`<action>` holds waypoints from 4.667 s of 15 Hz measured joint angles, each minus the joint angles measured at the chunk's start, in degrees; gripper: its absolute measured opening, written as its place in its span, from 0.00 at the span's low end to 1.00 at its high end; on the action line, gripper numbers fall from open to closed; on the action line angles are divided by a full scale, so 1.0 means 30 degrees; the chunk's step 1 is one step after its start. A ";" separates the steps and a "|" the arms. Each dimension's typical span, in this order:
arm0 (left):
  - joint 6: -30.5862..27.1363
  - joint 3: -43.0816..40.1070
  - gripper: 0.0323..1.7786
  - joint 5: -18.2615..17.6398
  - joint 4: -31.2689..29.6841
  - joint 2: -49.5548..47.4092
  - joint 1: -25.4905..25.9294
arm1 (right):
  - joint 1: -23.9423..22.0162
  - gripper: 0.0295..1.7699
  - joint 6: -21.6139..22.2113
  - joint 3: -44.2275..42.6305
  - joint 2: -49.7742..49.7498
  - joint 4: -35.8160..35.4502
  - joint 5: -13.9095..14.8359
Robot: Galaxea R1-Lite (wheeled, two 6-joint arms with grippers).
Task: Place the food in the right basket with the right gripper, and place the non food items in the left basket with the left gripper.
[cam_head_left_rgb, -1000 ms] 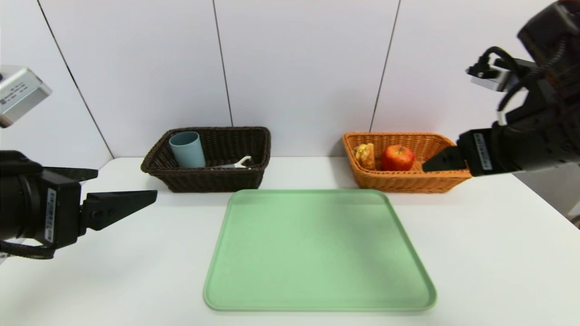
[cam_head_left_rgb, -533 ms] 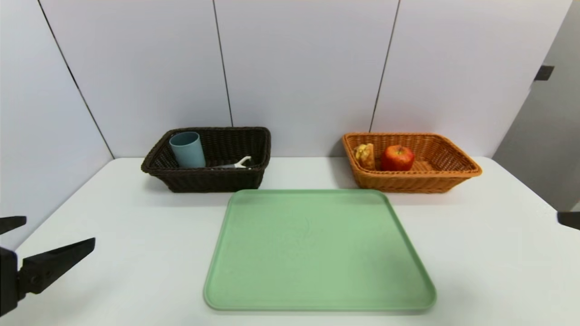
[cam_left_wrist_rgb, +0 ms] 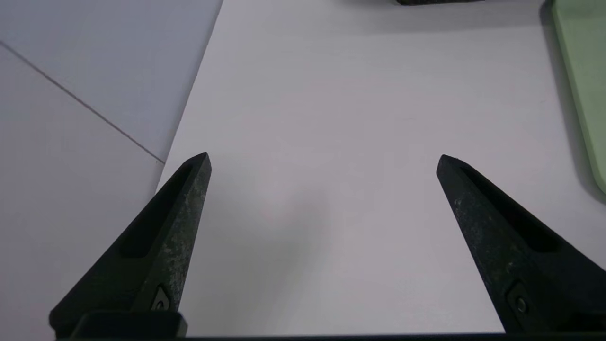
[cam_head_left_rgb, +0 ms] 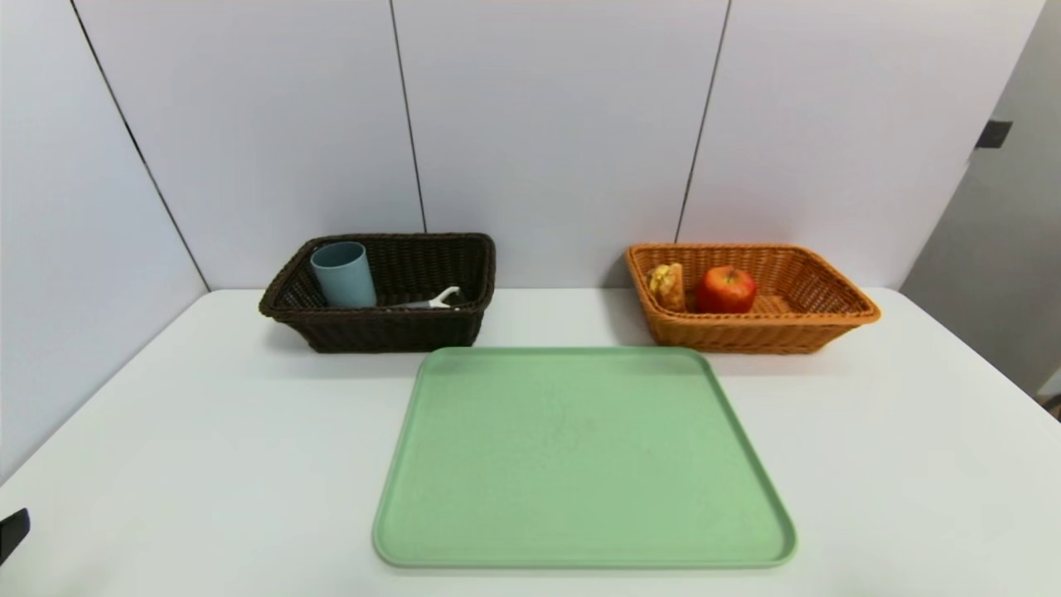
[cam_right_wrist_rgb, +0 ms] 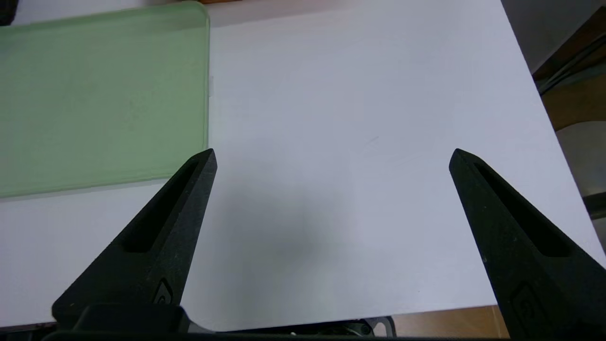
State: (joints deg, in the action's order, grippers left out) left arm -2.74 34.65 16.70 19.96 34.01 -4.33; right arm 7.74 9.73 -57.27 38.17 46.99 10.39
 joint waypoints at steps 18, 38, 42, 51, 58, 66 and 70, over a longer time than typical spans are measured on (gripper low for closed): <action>-0.1235 -0.3243 0.95 -0.1820 0.3271 -0.7505 0.2036 | -0.2223 0.96 -0.3645 0.4649 -0.8269 0.1902 -0.2674; 0.0126 -1.1540 0.95 -0.5266 -0.8090 -1.1337 0.1743 | -0.2426 0.96 -0.5457 1.6912 -1.2755 -1.5043 -0.2674; 0.0219 -1.1549 0.95 -0.5283 -0.8082 -1.1337 0.1743 | -0.2434 0.96 -0.5291 1.8156 -1.2755 -1.5417 -0.3324; 0.0987 -1.1549 0.95 -0.5181 -0.8066 -1.1337 0.1735 | -0.2479 0.96 -0.4242 1.9082 -1.2747 -1.5458 -0.3844; 0.1048 -1.1549 0.95 -0.5181 -0.8054 -1.1337 0.1727 | -0.2471 0.96 -0.4076 1.9090 -1.2747 -1.5490 -0.3755; 0.2300 -1.1549 0.95 -0.4897 -0.8156 -1.1337 0.1727 | -0.2479 0.96 -0.3210 1.9090 -1.2747 -1.5494 -0.3409; 0.2292 -1.1549 0.95 -0.4897 -0.8164 -1.1337 0.1727 | -0.2479 0.96 -0.3210 1.9082 -1.2747 -1.5490 -0.3401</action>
